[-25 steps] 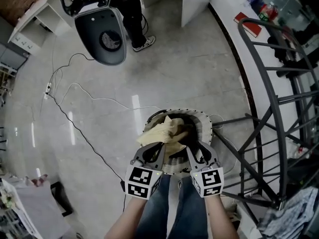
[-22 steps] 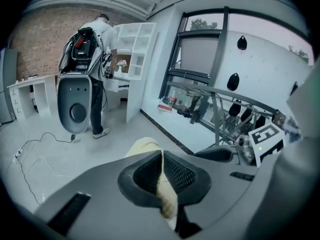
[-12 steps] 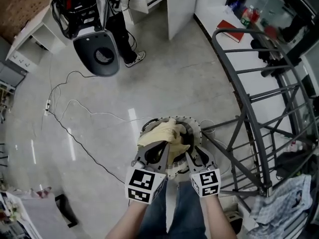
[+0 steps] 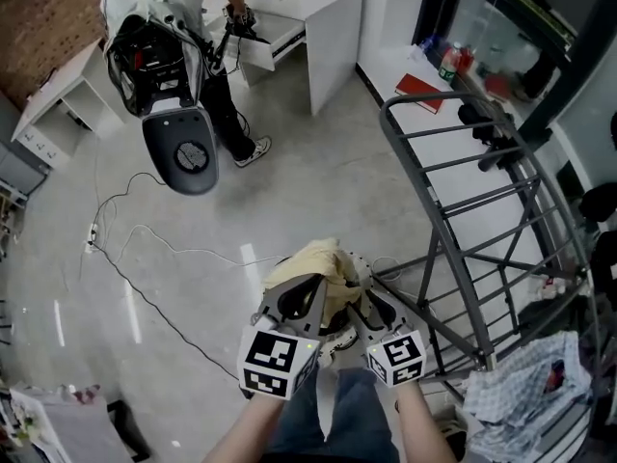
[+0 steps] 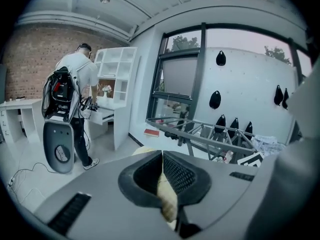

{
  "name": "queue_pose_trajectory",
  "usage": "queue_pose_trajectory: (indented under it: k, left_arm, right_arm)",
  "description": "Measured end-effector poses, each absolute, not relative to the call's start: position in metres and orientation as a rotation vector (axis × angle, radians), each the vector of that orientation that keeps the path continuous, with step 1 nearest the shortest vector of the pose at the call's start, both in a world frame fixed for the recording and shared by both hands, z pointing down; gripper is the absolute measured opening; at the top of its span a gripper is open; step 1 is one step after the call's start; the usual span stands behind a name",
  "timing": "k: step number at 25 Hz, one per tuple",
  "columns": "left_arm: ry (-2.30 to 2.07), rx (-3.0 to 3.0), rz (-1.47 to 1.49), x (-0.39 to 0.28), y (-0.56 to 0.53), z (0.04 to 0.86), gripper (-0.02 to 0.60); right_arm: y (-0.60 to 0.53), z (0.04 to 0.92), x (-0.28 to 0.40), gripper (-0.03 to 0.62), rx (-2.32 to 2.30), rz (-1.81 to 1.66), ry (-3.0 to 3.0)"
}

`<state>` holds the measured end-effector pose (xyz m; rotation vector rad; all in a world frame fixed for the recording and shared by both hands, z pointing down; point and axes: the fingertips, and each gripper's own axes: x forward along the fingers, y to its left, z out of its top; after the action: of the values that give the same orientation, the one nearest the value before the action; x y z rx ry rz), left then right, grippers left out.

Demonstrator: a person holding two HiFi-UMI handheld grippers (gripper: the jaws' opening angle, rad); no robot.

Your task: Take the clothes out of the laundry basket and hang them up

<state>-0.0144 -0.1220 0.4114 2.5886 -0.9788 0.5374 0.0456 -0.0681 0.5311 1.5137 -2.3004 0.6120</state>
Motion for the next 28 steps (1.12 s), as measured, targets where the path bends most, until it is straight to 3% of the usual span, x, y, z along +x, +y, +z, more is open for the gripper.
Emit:
queue_pose_trajectory:
  k: [7, 10, 19, 28]
  left_arm:
    - [-0.951, 2.642, 0.456, 0.005, -0.121, 0.369, 0.025]
    - [-0.94, 2.658, 0.437, 0.01, -0.121, 0.362, 0.025]
    - [-0.949, 2.66, 0.409, 0.015, -0.122, 0.36, 0.025]
    - [-0.957, 2.667, 0.389, 0.012, -0.124, 0.352, 0.025]
  right_arm:
    - [-0.078, 0.51, 0.05, 0.255, 1.45, 0.628, -2.364]
    - [-0.082, 0.508, 0.049, 0.252, 1.431, 0.644, -2.381]
    - [-0.081, 0.503, 0.057, 0.04, 1.488, 0.614, -2.36]
    - [-0.072, 0.467, 0.077, 0.015, 1.641, 0.586, -2.325]
